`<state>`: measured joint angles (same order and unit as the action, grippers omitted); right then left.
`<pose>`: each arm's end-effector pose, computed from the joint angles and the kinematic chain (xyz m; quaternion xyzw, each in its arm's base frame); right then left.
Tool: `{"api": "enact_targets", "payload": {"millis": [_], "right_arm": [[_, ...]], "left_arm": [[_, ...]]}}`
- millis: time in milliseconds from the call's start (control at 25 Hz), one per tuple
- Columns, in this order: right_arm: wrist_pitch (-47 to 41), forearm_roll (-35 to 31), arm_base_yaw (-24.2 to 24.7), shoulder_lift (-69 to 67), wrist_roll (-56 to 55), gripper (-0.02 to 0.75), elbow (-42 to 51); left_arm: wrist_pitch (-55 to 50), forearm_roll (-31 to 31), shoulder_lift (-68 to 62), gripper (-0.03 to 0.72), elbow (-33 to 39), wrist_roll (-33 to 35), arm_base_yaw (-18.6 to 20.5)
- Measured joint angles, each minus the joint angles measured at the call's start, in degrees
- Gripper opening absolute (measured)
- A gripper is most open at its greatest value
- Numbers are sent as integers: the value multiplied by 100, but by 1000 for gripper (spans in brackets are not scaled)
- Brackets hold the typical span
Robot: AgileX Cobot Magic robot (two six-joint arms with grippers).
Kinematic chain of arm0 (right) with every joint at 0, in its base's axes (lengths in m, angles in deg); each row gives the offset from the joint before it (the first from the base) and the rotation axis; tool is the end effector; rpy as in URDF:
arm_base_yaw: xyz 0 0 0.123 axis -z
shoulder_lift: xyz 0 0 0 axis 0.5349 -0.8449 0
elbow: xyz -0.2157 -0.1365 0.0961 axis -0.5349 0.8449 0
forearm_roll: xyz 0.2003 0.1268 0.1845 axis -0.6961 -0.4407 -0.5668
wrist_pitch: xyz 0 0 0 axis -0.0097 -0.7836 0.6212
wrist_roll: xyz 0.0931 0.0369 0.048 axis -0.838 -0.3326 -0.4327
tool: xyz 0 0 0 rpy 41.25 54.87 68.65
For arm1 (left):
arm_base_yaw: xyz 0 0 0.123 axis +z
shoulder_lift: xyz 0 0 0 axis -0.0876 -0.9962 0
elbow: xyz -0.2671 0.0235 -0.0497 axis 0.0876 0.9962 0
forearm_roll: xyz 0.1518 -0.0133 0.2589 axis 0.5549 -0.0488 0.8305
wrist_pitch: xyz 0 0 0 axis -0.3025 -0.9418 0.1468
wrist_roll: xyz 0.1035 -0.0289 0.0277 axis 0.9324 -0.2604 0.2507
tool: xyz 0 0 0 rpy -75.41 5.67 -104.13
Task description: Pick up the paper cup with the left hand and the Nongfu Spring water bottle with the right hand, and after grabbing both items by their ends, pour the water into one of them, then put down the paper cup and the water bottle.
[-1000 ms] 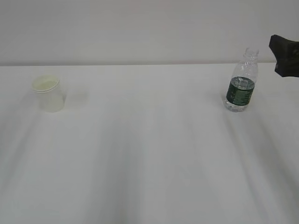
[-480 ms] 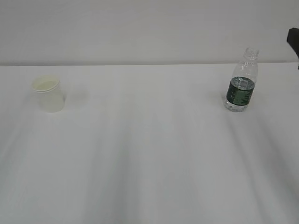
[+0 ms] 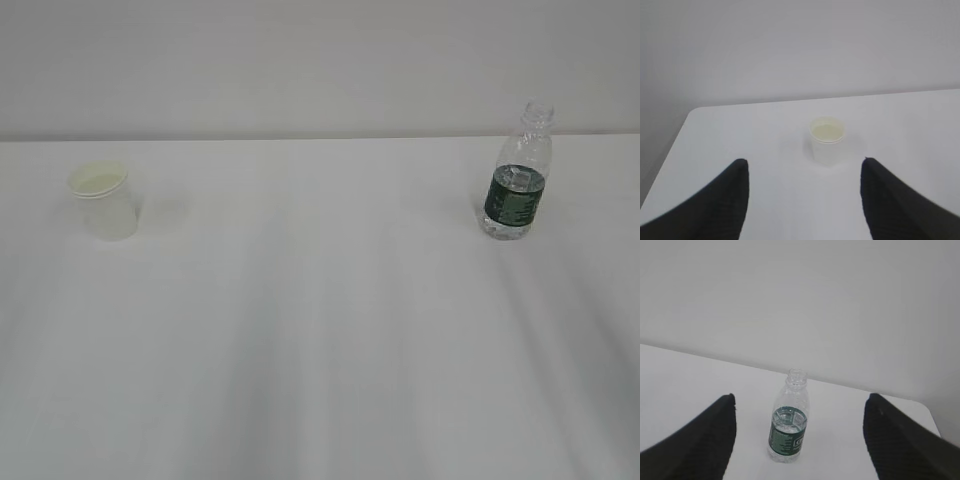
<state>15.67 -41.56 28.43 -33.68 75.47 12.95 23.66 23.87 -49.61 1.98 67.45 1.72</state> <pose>0.2468 0.0176 0.2809 -0.1232 0.7519 -0.0568 0.6451 0.1935 -0.0057 0.3095 0.0091 0.7879 0.0021 0.6158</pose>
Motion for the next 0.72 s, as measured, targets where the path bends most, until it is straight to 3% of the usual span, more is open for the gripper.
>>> {"api": "enact_targets", "payload": {"millis": [720], "right_arm": [[-2577, -242, 0, 1614, -20, 572, 13]], "left_arm": [[-3045, -40, 1453, 486, -226, 0, 0]]}}
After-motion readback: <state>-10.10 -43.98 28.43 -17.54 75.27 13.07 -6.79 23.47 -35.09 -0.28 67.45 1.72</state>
